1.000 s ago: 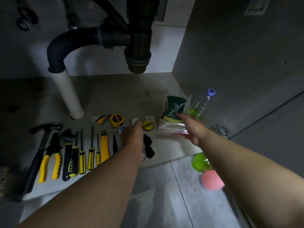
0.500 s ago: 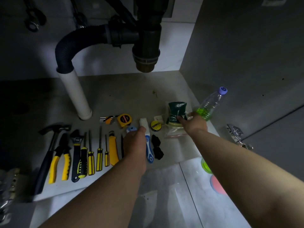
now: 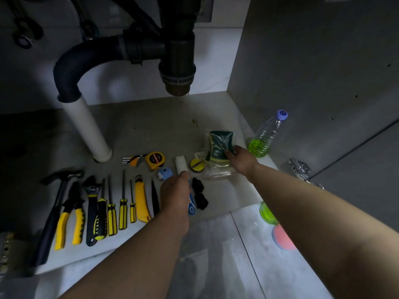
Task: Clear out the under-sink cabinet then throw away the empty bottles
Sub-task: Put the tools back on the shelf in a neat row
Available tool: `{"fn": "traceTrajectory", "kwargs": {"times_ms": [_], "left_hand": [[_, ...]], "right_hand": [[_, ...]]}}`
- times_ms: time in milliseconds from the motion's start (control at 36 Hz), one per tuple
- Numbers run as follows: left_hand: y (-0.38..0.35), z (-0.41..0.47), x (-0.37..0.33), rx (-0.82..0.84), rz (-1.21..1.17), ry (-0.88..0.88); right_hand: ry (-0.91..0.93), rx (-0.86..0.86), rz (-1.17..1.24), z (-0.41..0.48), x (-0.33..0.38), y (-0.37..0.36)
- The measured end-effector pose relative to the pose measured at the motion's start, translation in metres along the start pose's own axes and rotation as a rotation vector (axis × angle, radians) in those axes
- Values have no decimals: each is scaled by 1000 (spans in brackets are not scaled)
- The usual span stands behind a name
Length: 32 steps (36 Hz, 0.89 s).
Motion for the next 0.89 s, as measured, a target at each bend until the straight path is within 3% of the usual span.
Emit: {"fn": "traceTrajectory", "kwargs": {"times_ms": [222,361,472,611,694,889], "left_hand": [[-14,-9,-6,-14,9,-40],[-45,-26,-10,31,114,-137],[-76,-46,-1,179,263,-242],[-103,-72,17,425,643,-449],[-107,-84,29,540,815,-536],[-103,-97,51,735,1064,-544]], "right_hand": [[-71,-149,67,-12,-17,18],[5,-275,-143,-54,-45,55],[54,-168,-505,-98,-79,85],[-28,1,-821,-146,-126,96],[-101,57,-849,-163,-150,85],[-76,-107,-705,-181,-163,69]]}}
Point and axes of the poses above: each hand's wrist, its own z-axis towards the middle knuckle, its own y-axis out of the back of the hand, x = y × z, the point moved 3 cm from there along z, towards the middle knuckle, and after that the axes turned 2 degrees about x, right-handed, at the moved point
